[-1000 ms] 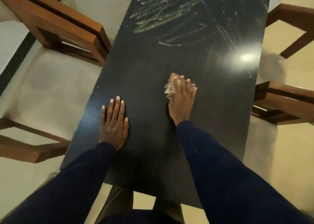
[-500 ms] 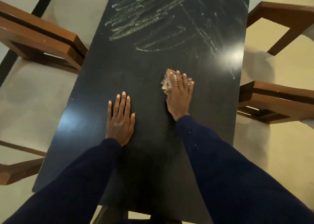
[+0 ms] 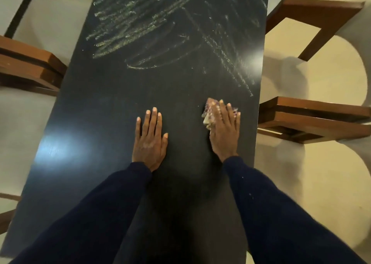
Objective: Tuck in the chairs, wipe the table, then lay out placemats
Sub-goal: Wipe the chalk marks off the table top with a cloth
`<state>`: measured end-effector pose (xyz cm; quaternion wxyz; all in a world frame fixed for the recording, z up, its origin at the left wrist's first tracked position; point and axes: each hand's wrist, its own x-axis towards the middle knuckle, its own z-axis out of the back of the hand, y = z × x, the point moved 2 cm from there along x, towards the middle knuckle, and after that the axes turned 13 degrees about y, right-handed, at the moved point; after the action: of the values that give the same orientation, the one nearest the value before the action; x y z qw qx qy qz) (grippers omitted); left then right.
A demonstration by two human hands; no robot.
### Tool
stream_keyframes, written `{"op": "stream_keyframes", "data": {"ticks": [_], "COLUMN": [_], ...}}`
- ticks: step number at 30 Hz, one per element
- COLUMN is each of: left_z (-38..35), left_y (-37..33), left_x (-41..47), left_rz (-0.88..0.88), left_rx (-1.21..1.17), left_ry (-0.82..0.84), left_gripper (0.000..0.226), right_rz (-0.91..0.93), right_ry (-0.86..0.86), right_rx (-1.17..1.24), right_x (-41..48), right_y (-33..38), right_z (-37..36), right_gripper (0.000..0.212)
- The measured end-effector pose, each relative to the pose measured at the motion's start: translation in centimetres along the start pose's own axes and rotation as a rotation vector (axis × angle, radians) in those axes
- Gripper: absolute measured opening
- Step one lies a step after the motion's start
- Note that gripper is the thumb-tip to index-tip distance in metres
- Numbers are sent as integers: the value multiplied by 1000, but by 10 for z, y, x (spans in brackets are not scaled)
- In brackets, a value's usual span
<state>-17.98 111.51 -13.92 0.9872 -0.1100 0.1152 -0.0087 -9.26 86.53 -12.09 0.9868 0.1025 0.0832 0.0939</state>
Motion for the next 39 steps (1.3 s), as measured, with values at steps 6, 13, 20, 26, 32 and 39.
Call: {"op": "stream_keyframes", "data": {"ticks": [6,13,20,26,32,39], "left_z": [0,4,5,5,5,4], "left_y": [-5,-6,-5,-4,-3,-2], "left_x": [4,5,6,6,5,7], "left_rz": [-30,-23,-7,-18,-28,-37], "left_rx": [-23,-47,-68,-77,-56,-90], "left_ry": [-28,-10,21,1,-13,-44], "left_gripper": [62,62,64,63,63,62], "right_rz": [73,379,-57,137,348,11], "right_ry": [-6,162,70,66,203,80], "right_rx": [-26,-85,2,-5,-33,-9], "right_x": [75,-9,15,10,-89,-125], "right_y": [44,10,-46,32,7,-95], "right_z": [-5,-6,16,-6,-16,8], "right_gripper": [78,98,61,70,83,62]}}
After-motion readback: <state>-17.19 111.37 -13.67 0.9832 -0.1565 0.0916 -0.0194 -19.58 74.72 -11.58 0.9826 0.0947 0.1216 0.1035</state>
